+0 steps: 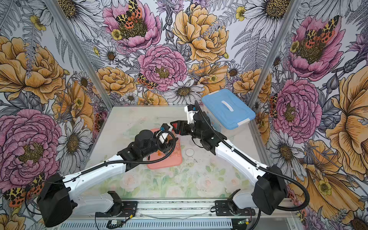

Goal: Pour the candies out of the jar
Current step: Unscrew the lid from the jar.

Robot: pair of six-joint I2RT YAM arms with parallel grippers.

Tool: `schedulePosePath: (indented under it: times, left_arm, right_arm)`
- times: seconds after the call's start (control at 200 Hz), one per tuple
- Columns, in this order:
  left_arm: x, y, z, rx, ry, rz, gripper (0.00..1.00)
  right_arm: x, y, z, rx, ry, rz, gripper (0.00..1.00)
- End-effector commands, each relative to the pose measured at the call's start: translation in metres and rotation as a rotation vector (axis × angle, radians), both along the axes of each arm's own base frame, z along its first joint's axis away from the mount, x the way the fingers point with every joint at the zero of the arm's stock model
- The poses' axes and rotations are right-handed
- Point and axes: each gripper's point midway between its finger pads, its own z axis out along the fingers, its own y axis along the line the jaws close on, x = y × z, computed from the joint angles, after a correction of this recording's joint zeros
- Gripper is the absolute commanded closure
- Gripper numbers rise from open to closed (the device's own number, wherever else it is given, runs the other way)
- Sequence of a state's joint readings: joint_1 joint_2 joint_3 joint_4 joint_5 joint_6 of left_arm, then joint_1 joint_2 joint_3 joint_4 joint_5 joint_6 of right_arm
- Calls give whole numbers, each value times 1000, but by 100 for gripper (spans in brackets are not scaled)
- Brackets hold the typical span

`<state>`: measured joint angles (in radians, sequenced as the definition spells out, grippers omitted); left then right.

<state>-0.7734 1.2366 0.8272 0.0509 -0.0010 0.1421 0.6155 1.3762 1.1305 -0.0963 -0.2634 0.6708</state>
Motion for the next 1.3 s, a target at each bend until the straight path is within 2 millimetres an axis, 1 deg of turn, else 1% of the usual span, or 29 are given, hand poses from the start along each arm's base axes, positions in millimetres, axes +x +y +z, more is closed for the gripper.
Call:
schedulePosePath:
  times: [0.0,0.075,0.135,0.175,0.26,0.375,0.405,0.47,0.53,0.615,0.655,0.7,0.77,0.906,0.986,1.076,1.196,1.291]
  left_arm:
    - [10,0,27,-19,-82,38,100]
    - [11,1,29,-22,-89,46,100]
    - [11,2,30,-24,-90,51,100]
    - [12,3,30,-24,-91,55,100]
    - [10,3,34,-38,-91,48,100]
    - [8,4,43,-100,-75,13,100]
    - [7,5,46,-127,-65,-10,100]
    - [-4,4,59,-228,-32,-126,100]
    - [-14,7,75,-342,-3,-246,100]
    - [-23,17,97,-467,16,-359,100]
    - [-29,20,104,-496,21,-402,100]
    - [-34,20,111,-513,22,-436,100]
    - [-39,18,114,-516,26,-474,100]
    - [-42,15,112,-516,53,-503,100]
    - [-40,12,108,-516,69,-498,100]
    - [-37,8,104,-506,78,-486,100]
    - [-31,1,93,-457,84,-442,100]
    - [-25,-4,78,-371,83,-373,100]
  right_arm:
    - [2,2,-6,6,20,-18,28]
    - [2,2,-5,14,23,-17,33]
    - [1,3,-4,21,21,-11,42]
    - [0,5,-2,29,17,4,45]
    - [-2,8,0,34,9,29,48]
    - [-6,9,5,38,-13,79,50]
    - [-9,11,9,46,-25,114,50]
    - [-19,15,21,79,-61,211,52]
    - [-35,20,33,108,-98,326,54]
    - [-60,23,48,121,-155,473,54]
    - [-71,23,54,127,-179,524,54]
    - [-78,20,59,133,-197,553,54]
    - [-81,12,62,138,-212,559,54]
    - [-81,1,66,143,-229,546,54]
    - [-80,2,68,154,-225,549,53]
    - [-78,5,77,197,-233,552,52]
    - [-69,7,90,254,-233,520,45]
    - [-55,3,98,271,-229,440,30]
